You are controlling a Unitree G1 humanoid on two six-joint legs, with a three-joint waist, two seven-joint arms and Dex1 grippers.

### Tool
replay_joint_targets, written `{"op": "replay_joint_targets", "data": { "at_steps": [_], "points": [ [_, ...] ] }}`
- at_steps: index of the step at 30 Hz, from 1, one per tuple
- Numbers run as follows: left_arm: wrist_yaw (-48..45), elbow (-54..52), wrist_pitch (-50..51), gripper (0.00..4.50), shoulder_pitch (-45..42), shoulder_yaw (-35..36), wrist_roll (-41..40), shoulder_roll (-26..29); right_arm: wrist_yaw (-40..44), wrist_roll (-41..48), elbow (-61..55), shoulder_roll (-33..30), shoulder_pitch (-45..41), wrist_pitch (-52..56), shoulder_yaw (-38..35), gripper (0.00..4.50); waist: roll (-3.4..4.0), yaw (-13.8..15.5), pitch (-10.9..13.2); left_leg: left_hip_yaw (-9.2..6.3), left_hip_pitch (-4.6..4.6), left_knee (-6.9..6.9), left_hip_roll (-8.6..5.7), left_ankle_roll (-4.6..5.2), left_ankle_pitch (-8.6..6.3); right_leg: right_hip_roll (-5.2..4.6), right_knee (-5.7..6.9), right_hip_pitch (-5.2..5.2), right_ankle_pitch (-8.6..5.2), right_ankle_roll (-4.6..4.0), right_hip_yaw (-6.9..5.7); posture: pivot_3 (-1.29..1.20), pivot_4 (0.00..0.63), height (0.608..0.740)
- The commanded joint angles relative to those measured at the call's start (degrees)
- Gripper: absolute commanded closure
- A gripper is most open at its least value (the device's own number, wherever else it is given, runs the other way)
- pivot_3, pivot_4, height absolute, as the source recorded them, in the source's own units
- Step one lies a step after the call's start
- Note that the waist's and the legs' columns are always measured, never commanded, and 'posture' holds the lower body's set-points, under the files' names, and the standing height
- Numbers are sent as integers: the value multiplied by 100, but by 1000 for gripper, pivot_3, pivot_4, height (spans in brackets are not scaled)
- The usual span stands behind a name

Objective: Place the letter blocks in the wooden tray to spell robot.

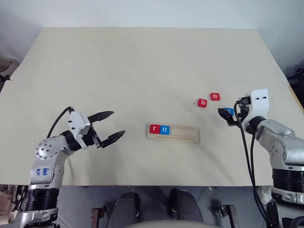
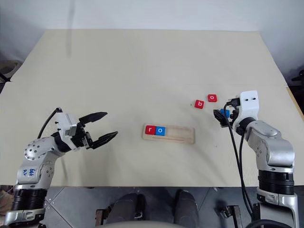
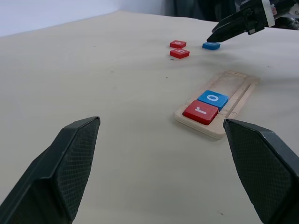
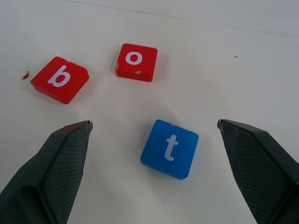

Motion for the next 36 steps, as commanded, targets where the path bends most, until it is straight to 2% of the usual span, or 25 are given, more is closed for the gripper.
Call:
{"op": "replay_joint_targets", "data": {
  "at_steps": [1, 6, 13, 22, 26, 32, 36],
  "points": [
    [15, -190, -6, 22, -66, 14, -70, 28, -441, 138, -456, 306, -448, 597, -126, 0, 1, -22, 0, 0, 1, 0, 1, -2, 1, 1, 3, -2, 0, -1, 2, 0, 150, 740],
    [83, -362, 31, 22, 29, -14, -70, 14, -1061, -91, -430, 1002, -766, 950, 43, 0, 0, -13, 0, 2, -1, -1, 3, -3, 1, 2, 1, -4, -1, -2, 3, 0, 150, 740],
    [204, -699, 138, 22, 258, 22, -95, 21, -1686, -501, -30, 1856, -1010, 566, 212, 0, 1, -40, -1, 5, -6, -2, 3, -3, 1, 3, 4, -12, -1, -2, 4, 0, 150, 740],
    [337, -952, 249, 22, 412, 63, -108, 44, -2073, -924, 503, 2490, -1090, -25, 396, 0, 1, -120, -1, 9, -4, -11, 4, -4, 2, 4, 4, -15, -1, -2, 8, 0, 150, 740],
    [307, -1010, 279, 0, 417, 28, -123, 50, -2192, -1126, 913, 2604, -1124, -509, 393, 894, 1, -123, -1, 11, -2, -11, 5, -5, 2, 5, 4, -15, -1, -2, 11, 0, 150, 740],
    [11, -1006, 324, 0, 362, -60, -237, 93, -2155, -1186, 963, 2634, -1113, -596, 397, 2986, 1, -126, -1, 20, 5, -11, 15, -5, 1, 12, 6, -15, -1, -3, 19, 0, 150, 740],
    [-279, -921, 303, 0, 266, -203, -275, 128, -1892, -1059, 449, 2422, -1049, -264, 388, 3029, 1, -124, -1, 28, 6, -11, 31, -10, -1, 27, 5, -18, -3, -6, 26, 0, 150, 740]
  ]
}}
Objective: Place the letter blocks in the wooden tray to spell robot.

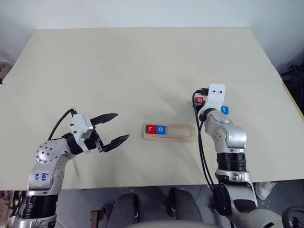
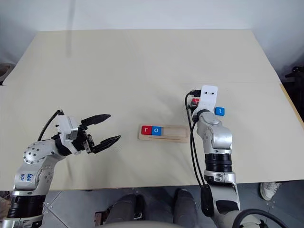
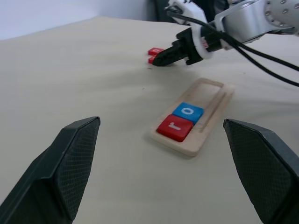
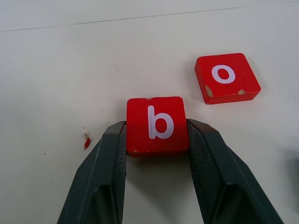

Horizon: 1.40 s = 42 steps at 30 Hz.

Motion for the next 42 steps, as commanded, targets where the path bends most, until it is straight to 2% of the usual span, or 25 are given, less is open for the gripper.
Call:
{"op": "replay_joint_targets", "data": {
  "at_steps": [1, 5, 10, 13, 15, 22, 24, 25, 28, 31, 35, 38, 42],
  "points": [
    [-242, -45, -40, 0, -128, -132, -127, 37, 367, 203, -691, -254, 96, 421, 0, 3029, 0, 3, 0, 4, 0, 0, 2, -1, 0, 2, 0, -4, 0, 0, 4, 0, 150, 740],
    [-421, 297, -98, 0, -375, -334, -62, -59, 1095, 676, -2167, -964, 617, 1247, -91, 3029, 2, 64, 1, 8, -6, 0, 3, -1, -2, 4, -6, -9, 0, 0, 8, 0, 150, 740],
    [-626, 729, -172, 0, -577, -485, -32, -159, 1421, 1120, -3906, -1643, 1730, 2410, -565, 3029, 0, 82, 1, 11, -7, -1, 9, -2, -13, 12, -17, -9, 0, -1, 10, 0, 150, 740],
    [-716, 913, -226, 0, -693, -548, -8, -197, 1326, 1204, -4463, -1554, 2104, 2856, -909, 3029, 0, 38, 1, 18, -3, -1, 14, -4, -15, 18, -15, -10, 0, -3, 16, 0, 150, 740],
    [-831, 1101, -257, 0, -888, -635, 8, -245, 1205, 1171, -4875, -1293, 2641, 3048, -1009, 3029, 0, 40, 0, 20, 0, 1, 15, -4, -16, 19, -12, -10, 2, -6, 21, 0, 150, 740],
    [-930, 1259, -279, 0, -1176, -719, 23, -288, 1060, 954, -4812, -817, 3250, 2500, -730, 3029, 0, 26, 0, 34, 6, -1, 21, -5, -19, 28, -13, -16, 1, -9, 41, 0, 150, 740],
    [-922, 1239, -270, 0, -1188, -697, 11, -278, 1071, 830, -4648, -843, 3383, 2230, -615, 2306, 0, 26, 0, 35, 6, -2, 21, -5, -19, 29, -11, -20, 1, -9, 43, 0, 150, 740],
    [-921, 1239, -272, 0, -1190, -691, 9, -275, 1077, 792, -4602, -857, 3421, 2126, -583, 2080, 0, 26, 0, 36, 6, -2, 21, -5, -19, 29, -12, -20, 1, -9, 44, 0, 150, 740],
    [-911, 1218, -301, 0, -1142, -654, 10, -252, 1472, 1043, -4460, -1050, 3328, 1990, -717, 1045, -1, 26, 0, 40, 6, -1, 21, -4, -20, 29, -14, -20, 1, -7, 48, 0, 150, 740],
    [-889, 1125, -298, 0, -1068, -633, -8, -237, 2305, 1378, -4280, -1750, 3226, 1842, -824, 50, -1, 27, 0, 41, 7, -1, 21, -4, -20, 29, -12, -21, 1, -8, 51, 0, 150, 740],
    [-891, 986, -254, 0, -993, -626, -51, -213, 3706, 1525, -3715, -2890, 3217, 847, -790, 18, -2, 36, 1, 43, 7, 3, 20, 3, -25, 29, -17, -21, 3, -5, 57, 0, 150, 740],
    [-955, 860, -249, 0, -920, -649, -84, -179, 5455, 1376, -2883, -3838, 3214, -747, -530, 18, -5, 37, 2, 46, 8, 1, 19, 2, -25, 29, -21, -20, 3, -4, 57, 0, 150, 740],
    [-1019, 743, -252, 0, -831, -659, -92, -144, 7299, 1041, -1504, -4615, 3045, -2769, -88, 18, -11, 38, 6, 48, 16, 2, 19, 2, -25, 31, -30, -7, 5, 0, 56, 0, 150, 740]
  ]
}}
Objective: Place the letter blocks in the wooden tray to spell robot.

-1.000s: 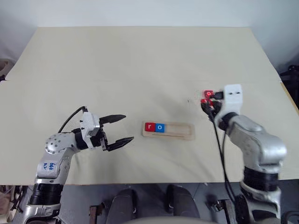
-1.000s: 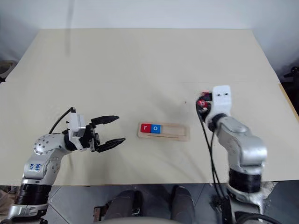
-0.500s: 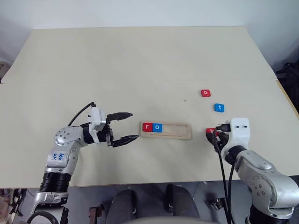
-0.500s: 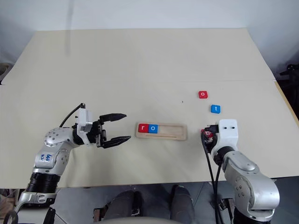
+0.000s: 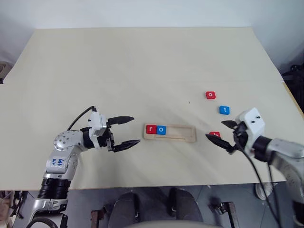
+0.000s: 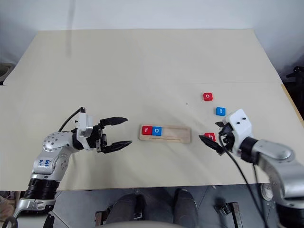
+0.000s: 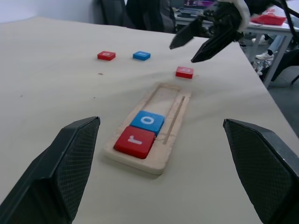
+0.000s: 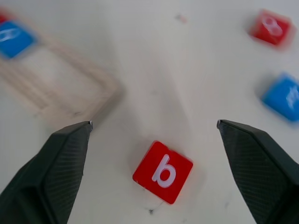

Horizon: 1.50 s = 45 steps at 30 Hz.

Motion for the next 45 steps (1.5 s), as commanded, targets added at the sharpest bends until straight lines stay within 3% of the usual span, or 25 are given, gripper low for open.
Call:
{"op": "replay_joint_targets", "data": {
  "at_steps": [1, 4, 9, 16, 20, 23, 29, 36, 40, 45],
  "points": [
    [-92, -286, -38, 0, 86, 71, -111, 88, 1477, -251, 1057, -384, -200, -1648, 336, 18, -8, -1, 4, 0, 2, 0, 0, -1, 0, 0, 0, 3, 0, 0, -1, 0, 150, 740],
    [-86, -379, -42, 0, 157, 85, -110, 96, 2262, -614, 2294, -604, -833, -2494, 811, 18, -10, -5, 6, 1, 6, 6, 1, -1, 1, 0, 3, 8, 0, 1, -1, 0, 150, 740],
    [-44, -595, -29, 0, 294, 71, -102, 94, 2825, -1084, 4010, -431, -2009, -3374, 1368, 18, -10, -13, 6, 5, 9, 11, 2, -3, 2, 0, 4, 8, 2, 3, 2, 0, 150, 740],
    [-30, -794, 13, 0, 403, 59, -106, 119, 3243, -1389, 5267, -162, -2894, -3786, 1784, 18, -9, 6, 6, 5, 7, 14, 3, -4, 3, 0, 3, 9, 2, 3, 1, 0, 150, 740],
    [1, -861, 27, 0, 472, 116, -109, 156, 3307, -1469, 5386, -78, -2897, -3754, 1911, 192, -8, 5, 6, 5, 7, 15, 3, -4, 3, 0, 3, 10, 2, 3, 1, 0, 150, 740],
    [42, -870, 15, 0, 489, 135, -114, 170, 3158, -1498, 5534, 11, -2920, -3798, 1901, 932, -8, 2, 6, 5, 8, 15, 3, -5, 3, 0, 5, 11, 2, 3, 1, 0, 150, 740],
    [104, -855, 33, 0, 423, 110, -112, 165, 3103, -1347, 5255, 121, -2869, -3719, 1803, 2952, -8, -3, 6, 4, 10, 16, 4, -6, 3, 0, 8, 11, 2, 3, 1, 0, 150, 740],
    [132, -803, -16, 0, 351, 116, -105, 161, 3047, -986, 3816, 362, -3247, -2171, 1925, 3028, -6, -18, 4, 4, 10, 17, 6, -9, 5, 1, 17, 6, 2, 1, 4, 0, 150, 740],
    [215, -847, -16, 0, 343, 110, -94, 117, 2630, -989, 3191, 929, -3623, -1274, 2227, 3028, -6, -10, 5, 2, 9, 18, 6, -9, 5, 1, 17, 5, 2, 1, 4, 0, 150, 740],
    [336, -985, 26, 0, 416, 90, -98, 108, 2295, -1312, 3219, 1335, -3784, -1239, 2550, 3028, -6, 62, 5, 0, 1, 18, 4, -10, 3, 1, 14, 2, 2, 0, 1, 0, 150, 740]
  ]
}}
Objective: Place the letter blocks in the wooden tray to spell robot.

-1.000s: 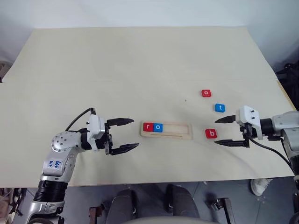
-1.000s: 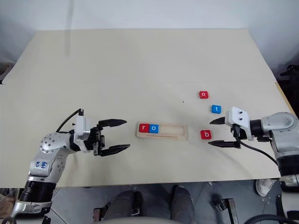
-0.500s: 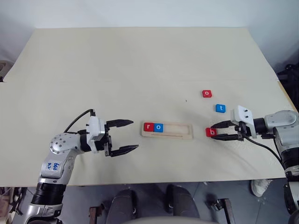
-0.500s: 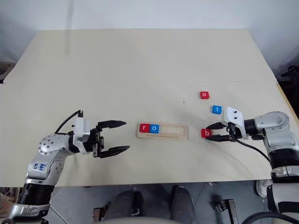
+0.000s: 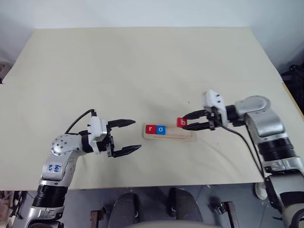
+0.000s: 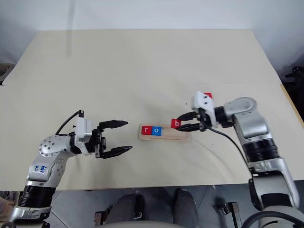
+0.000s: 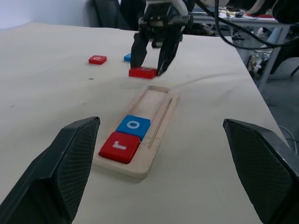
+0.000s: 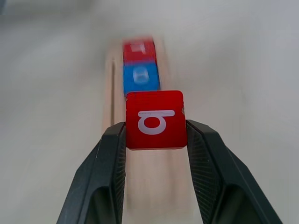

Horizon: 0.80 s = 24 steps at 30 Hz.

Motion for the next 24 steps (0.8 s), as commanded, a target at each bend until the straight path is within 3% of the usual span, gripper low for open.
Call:
{"op": "replay_joint_targets", "data": {
  "at_steps": [1, 11, 20, 24],
  "points": [
    [88, -338, -34, 0, 60, 92, -96, 4, -159, -126, -27, 58, -93, -47, 83, 3028, 0, 40, 0, 1, -2, 0, -1, 1, 0, 0, -3, 0, 1, 1, 1, 0, 150, 740],
    [263, -513, -73, 0, 297, 174, -89, 46, -216, -328, 12, 149, -98, -113, 356, 3028, 0, 61, 0, 4, 1, 0, 0, 0, 0, 1, 4, -3, 1, 1, 1, 0, 150, 740],
    [321, -550, -49, 0, 279, 166, -71, 34, -199, -292, -144, 91, -22, -28, 321, 27, 0, 62, 0, 4, 1, 0, 0, 0, 0, 0, 4, -3, 1, 1, 1, 0, 150, 740],
    [304, -518, -67, 0, 275, 168, -69, 32, -187, -55, -289, -49, 33, 44, -10, 27, 0, 70, 0, 4, 1, 0, 0, 0, 0, 1, 3, -3, 1, 1, 2, 0, 150, 740]
  ]
}}
